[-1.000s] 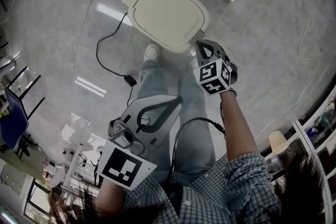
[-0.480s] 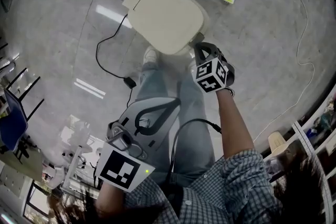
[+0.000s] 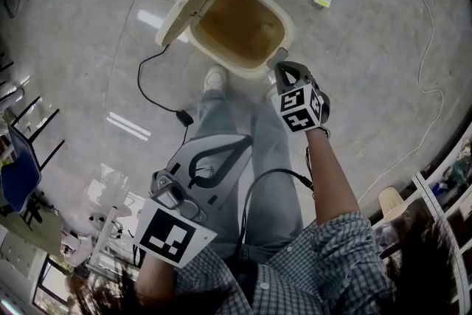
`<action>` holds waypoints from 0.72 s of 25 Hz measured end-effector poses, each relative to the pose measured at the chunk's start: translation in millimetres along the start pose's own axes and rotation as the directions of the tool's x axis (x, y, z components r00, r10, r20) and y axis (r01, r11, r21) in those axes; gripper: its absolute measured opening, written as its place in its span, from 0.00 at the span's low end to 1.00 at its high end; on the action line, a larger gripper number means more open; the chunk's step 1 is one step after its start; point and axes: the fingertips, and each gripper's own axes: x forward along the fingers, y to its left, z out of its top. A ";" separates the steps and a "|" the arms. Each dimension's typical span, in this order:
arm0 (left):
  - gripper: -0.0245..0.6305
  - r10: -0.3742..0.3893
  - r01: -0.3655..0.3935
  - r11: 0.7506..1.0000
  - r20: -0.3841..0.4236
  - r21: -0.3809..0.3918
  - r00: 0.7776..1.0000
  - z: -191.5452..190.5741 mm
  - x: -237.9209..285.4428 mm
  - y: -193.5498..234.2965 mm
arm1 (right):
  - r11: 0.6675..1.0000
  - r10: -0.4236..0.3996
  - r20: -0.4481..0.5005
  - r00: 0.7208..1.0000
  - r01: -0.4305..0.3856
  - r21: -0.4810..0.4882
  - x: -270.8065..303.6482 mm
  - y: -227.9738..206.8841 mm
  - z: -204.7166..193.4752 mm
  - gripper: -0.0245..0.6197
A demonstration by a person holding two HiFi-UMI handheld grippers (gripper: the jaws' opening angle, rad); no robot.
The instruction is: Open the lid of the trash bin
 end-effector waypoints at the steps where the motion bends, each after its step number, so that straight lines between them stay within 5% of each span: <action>1: 0.04 -0.001 0.001 1.000 0.000 0.005 1.000 0.9 1.1 0.1 | 1.000 -0.006 0.015 1.000 0.006 0.027 -2.6 -2.2 0.8 0.07; 10: 0.04 -0.010 0.010 1.000 -0.003 0.012 1.000 11.6 -8.1 4.4 | 0.983 -0.037 0.131 0.991 0.012 0.183 -51.2 -11.7 16.5 0.07; 18: 0.04 -0.006 0.004 0.999 0.039 0.050 0.999 52.3 -26.5 9.3 | 0.983 -0.070 0.240 0.968 0.026 0.180 -117.3 -7.6 64.5 0.07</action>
